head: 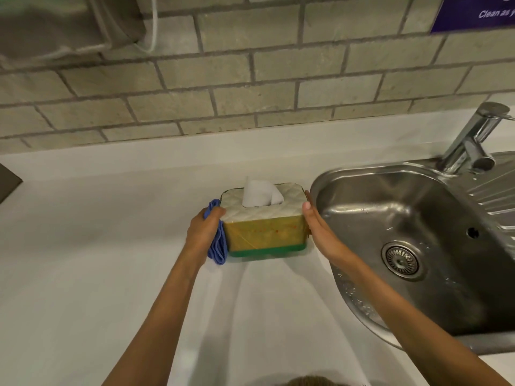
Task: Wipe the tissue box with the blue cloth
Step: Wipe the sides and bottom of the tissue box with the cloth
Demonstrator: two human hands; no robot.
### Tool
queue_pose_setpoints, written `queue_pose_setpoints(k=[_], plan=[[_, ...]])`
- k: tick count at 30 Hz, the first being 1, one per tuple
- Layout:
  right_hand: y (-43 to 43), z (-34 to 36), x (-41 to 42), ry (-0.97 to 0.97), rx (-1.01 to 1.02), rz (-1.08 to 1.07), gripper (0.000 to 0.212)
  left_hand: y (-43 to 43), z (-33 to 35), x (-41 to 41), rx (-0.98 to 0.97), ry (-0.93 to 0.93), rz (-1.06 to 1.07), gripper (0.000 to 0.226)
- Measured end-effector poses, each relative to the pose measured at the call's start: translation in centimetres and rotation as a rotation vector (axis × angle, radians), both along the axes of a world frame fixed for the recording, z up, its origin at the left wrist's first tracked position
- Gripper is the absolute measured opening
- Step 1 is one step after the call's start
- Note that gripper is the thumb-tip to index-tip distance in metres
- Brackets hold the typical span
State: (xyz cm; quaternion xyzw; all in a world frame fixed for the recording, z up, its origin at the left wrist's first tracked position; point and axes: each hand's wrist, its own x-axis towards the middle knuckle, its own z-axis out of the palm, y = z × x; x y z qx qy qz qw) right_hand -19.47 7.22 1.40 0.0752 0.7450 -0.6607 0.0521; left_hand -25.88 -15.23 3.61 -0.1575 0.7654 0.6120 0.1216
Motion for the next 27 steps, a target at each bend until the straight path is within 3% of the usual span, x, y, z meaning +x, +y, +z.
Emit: queue_pose_setpoints(k=[8,13,15,18,20,22,25,27], plan=[[0.7,1.3,0.1,-0.068,0.123,-0.073,0.091,-1.0,3.6,-2.4,-0.221,-0.247,-0.192,0.032],[0.5,0.8,-1.7,-0.034,-0.029,-0.176,0.060,-0.4,4.2,-3.0,-0.187,-0.222,-0.161,0.036],[0.1,0.2,-2.4,-0.035,-0.152,-0.216,0.039,0.2,3.9,-2.7,-0.201,-0.114,-0.105,0.034],[-0.4,-0.3,-3.2,-0.053,-0.219,-0.251,0.038,1.4,3.1,-0.9,-0.295,0.206,0.046,0.032],[-0.5,-0.4,-3.5,-0.056,-0.257,-0.235,0.050,2.0,2.4,0.6,-0.253,0.421,0.168,0.021],[-0.5,-0.4,-3.6,-0.076,-0.317,-0.182,0.071,2.6,1.8,2.2,-0.223,0.600,0.172,0.031],[0.0,-0.8,-3.6,-0.133,-0.379,-0.107,0.097,3.0,0.7,3.3,-0.536,0.848,0.001,0.048],[0.3,-0.7,-3.6,-0.167,-0.373,-0.063,0.100,3.3,0.5,3.7,-0.724,0.924,-0.070,0.050]])
